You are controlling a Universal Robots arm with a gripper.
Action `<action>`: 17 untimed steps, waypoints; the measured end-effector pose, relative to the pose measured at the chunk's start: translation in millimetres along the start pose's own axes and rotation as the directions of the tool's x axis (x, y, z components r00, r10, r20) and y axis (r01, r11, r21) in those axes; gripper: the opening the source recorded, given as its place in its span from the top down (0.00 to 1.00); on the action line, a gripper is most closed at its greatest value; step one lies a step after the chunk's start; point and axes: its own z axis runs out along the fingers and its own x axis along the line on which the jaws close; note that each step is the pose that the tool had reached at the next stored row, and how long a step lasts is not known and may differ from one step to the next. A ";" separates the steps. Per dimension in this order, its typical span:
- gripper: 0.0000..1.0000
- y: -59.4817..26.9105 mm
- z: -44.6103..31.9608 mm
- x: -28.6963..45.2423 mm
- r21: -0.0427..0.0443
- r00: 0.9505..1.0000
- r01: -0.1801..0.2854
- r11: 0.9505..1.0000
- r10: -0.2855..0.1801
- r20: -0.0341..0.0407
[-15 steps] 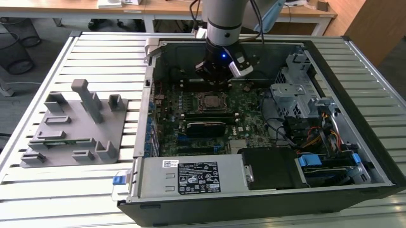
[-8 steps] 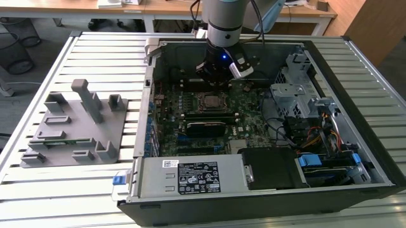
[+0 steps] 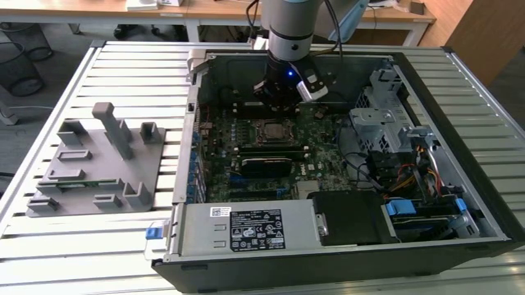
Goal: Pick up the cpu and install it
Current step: 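Install the first cpu locking lever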
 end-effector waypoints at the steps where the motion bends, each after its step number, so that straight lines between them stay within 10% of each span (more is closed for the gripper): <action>1: 0.89 0.0 -0.2 0.0 0.000 1.000 0.000 1.000 0.000 0.000; 17: 0.89 -1.0 2.0 -1.1 0.004 1.000 -0.001 1.000 0.001 -0.013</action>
